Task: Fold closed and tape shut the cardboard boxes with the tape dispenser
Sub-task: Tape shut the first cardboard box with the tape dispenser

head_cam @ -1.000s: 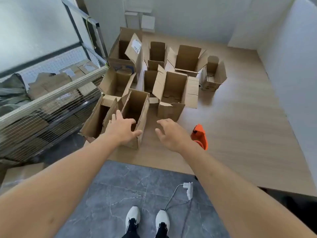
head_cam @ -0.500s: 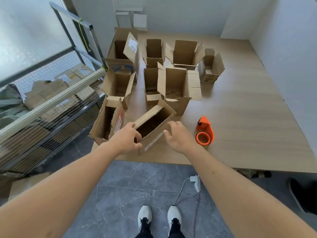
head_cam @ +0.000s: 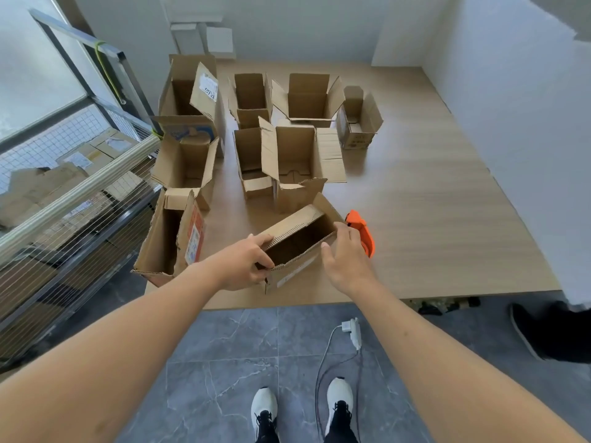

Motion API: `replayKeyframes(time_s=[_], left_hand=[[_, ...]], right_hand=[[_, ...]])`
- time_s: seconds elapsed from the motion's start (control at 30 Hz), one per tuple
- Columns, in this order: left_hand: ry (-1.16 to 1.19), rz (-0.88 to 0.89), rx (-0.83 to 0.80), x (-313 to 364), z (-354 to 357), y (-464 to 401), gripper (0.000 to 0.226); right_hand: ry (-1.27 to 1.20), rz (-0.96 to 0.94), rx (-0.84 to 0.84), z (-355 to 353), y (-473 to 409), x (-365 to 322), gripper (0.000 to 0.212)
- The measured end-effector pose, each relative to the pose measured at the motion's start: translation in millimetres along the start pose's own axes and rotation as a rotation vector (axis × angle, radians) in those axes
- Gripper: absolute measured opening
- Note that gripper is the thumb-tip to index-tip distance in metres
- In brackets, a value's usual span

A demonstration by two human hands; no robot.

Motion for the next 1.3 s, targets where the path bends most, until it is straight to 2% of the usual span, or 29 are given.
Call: replayKeyframes(time_s=[0.13,0.23,0.3,0.4,0.47,0.53,0.67,0.73,0.87,0.97,1.17,1.3], left_hand=[[-0.019,0.053,0.013,14,-7,-23,0.018],[-0.110,0.055,0.061,15,-14,-33,0.017],[-0.157,-0.024,0.041,10,-14,-33,0.036],[-0.175,-0.189,-0.003,0,-10,-29,0.075],[-0.109,-0.281,0.013,-4,-7,-27,0.084],[-0.009,-0.332,0.066,-5,-5,-26,0.078],[0.118,-0.387,0.243,-7,-6,-32,0.051],[0.170,-0.415,0.311,-6,-7,-36,0.052],[0.267,-0.498,0.427,-4,-11,-41,0.068],[0.311,-0.522,0.483,-3,-19,-45,0.063],[0.491,-0.563,0.438,1,-22,-51,0.059],[0.423,-0.553,0.363,2,-8,-52,0.088]], right_hand=[[0.072,0.046,0.096,-16,-17,20,0.043],[0.100,0.096,0.114,-27,-36,31,0.050],[0.086,0.031,0.094,-30,-51,30,0.051],[0.053,-0.029,0.079,-28,-67,25,0.037],[0.033,-0.025,0.062,-23,-72,23,0.030],[-0.002,-0.019,0.061,-19,-74,22,0.032],[-0.031,-0.025,0.039,-17,-75,23,0.046],[-0.039,-0.031,0.026,-17,-74,26,0.050],[-0.013,-0.111,0.008,-16,-64,26,0.056],[0.009,-0.183,-0.015,-10,-53,23,0.051],[0.005,-0.221,-0.030,-3,-38,27,0.047],[0.048,-0.243,-0.049,-1,-35,30,0.045]])
Point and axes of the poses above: each hand's wrist, its own y-axis away from the middle knuckle, its own z-axis out of the palm, x = y × z, the point moved 3 cm from there along -y, towards the middle knuckle, and after that the axes turned 5 degrees about -y, right-handed, at the moved point
